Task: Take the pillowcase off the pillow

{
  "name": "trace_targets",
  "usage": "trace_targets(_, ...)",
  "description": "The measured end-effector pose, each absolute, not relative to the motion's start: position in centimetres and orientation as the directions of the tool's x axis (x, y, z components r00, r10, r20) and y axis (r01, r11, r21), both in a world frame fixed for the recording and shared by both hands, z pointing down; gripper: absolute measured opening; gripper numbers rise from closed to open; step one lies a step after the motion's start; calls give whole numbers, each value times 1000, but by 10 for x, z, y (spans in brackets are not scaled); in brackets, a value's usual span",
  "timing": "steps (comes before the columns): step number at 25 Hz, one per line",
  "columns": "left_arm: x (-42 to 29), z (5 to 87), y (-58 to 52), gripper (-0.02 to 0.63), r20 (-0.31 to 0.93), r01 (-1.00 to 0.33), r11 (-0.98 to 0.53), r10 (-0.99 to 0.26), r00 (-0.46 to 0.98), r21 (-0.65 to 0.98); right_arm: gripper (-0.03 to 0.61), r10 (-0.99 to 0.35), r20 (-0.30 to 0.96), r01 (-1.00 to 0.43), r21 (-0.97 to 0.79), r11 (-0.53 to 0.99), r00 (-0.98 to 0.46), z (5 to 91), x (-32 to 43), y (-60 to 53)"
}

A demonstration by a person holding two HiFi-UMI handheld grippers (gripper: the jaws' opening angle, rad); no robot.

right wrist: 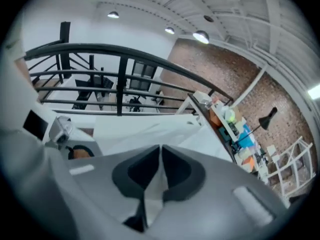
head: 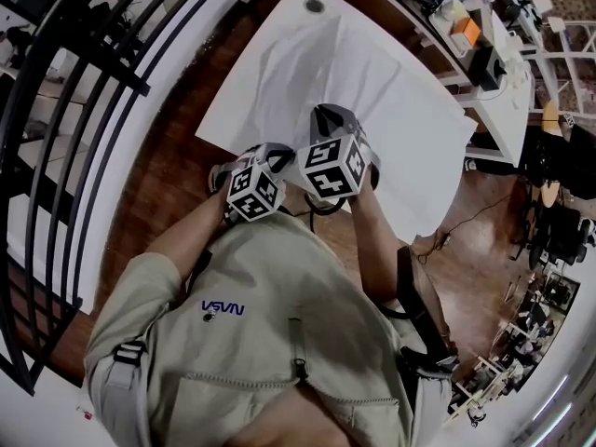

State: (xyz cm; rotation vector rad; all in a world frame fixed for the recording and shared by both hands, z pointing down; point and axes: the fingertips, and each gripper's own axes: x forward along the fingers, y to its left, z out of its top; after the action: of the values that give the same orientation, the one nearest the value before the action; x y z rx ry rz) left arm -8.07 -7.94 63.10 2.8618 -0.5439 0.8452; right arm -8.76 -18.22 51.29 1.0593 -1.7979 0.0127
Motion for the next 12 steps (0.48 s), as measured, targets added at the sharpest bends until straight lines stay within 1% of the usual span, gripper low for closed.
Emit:
trace_targets(3, -64, 622, -74, 14, 523, -326, -945, -296, 799, -36, 18, -673, 726, -685, 419, 596, -141, 492, -88, -192)
trace_targets(6, -51, 625, -76, 14, 525, -307, -950, -290, 800, -56, 17, -664, 726, -688, 390, 612, -179, 490, -100, -190)
trace_targets(9, -46, 640, -86, 15, 556, -315, -946, -300, 775, -71, 17, -622, 753, -671, 348, 654, -216, 508, -118, -183)
trace_targets(12, -49, 658, -85, 17, 592, -312, -948, -286, 754, -62, 20, -583, 785, -666, 321, 673, -211, 537, -121, -178)
